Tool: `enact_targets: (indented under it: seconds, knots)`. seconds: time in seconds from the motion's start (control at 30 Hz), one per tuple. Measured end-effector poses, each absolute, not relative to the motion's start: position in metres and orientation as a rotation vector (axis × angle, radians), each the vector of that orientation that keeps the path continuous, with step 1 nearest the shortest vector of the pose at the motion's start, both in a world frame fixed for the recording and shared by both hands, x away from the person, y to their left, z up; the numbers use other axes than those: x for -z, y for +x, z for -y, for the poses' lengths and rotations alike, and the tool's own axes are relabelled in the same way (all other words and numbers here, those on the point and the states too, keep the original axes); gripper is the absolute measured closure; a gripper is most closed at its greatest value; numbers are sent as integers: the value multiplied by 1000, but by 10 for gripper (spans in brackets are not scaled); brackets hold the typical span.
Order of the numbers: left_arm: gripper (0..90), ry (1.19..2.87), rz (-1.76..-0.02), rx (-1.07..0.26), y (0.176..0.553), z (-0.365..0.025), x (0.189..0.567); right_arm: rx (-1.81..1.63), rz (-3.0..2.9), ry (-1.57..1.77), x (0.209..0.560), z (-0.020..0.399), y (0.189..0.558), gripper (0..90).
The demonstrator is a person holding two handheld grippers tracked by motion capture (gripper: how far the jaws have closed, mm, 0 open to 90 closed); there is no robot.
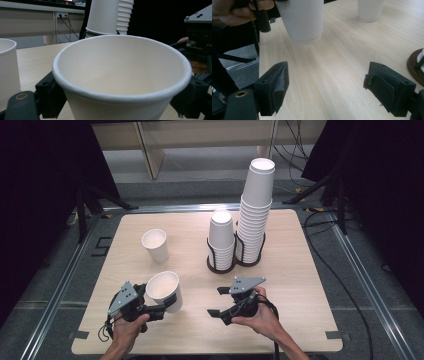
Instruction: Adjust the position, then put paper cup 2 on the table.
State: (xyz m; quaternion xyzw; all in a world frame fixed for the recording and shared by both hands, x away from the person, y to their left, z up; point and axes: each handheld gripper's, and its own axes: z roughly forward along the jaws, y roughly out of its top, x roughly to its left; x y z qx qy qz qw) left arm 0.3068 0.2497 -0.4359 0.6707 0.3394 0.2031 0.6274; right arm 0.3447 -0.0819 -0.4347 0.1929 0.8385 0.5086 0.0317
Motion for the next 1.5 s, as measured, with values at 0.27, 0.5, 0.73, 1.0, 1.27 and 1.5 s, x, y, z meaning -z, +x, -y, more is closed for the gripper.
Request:
enact_targets:
  seconds: [0.27,0.5,0.73,1.0,1.27,1.5]
  knots:
    - [136,1528,-790,-483,311,-252,437,-1562,-2569,641,437,90,344,160]
    - [135,1547,-795,-476,316,-250,439,-1555,-2549,654,439,95,342,158]
    - [134,1566,-799,-475,323,-249,441,-1544,-2542,681,441,102,342,156]
    - [134,1570,-811,-490,331,-247,442,-1547,-2547,705,444,106,340,157]
    - [134,1570,-819,-504,342,-243,442,-1537,-2536,712,444,111,337,157]
    - [134,1583,-825,-540,358,-239,443,-1539,-2524,740,446,115,337,157]
